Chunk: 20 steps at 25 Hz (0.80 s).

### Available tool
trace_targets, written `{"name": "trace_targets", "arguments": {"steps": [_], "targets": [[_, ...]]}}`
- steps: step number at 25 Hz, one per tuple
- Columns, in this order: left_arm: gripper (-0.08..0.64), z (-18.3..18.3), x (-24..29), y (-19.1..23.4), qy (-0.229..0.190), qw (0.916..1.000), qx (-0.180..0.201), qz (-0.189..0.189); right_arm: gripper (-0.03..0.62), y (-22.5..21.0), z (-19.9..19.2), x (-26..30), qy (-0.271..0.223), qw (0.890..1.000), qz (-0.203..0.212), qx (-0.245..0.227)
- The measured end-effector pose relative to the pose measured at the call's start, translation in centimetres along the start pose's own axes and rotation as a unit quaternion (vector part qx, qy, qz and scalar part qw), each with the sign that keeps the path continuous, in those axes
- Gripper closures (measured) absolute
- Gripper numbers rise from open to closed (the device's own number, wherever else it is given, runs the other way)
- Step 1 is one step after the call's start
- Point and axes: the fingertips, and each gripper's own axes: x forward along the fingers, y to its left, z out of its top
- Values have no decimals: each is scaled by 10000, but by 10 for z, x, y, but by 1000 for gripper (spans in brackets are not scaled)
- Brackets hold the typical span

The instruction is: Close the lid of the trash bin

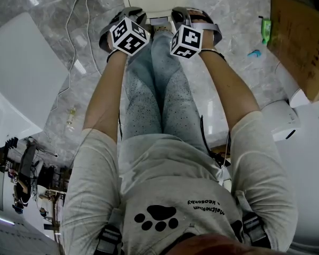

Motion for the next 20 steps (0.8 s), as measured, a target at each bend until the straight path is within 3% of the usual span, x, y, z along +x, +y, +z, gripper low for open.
{"name": "trace_targets", "arguments": {"steps": [14,20], "targets": [[487,0,-1,2,13,9999,-104,125,555,-10,4,9,49,9900,186,1400],[508,0,-3,4,19,9986,-506,181,560,-17,4,4,-15,9760,98,2177]]}}
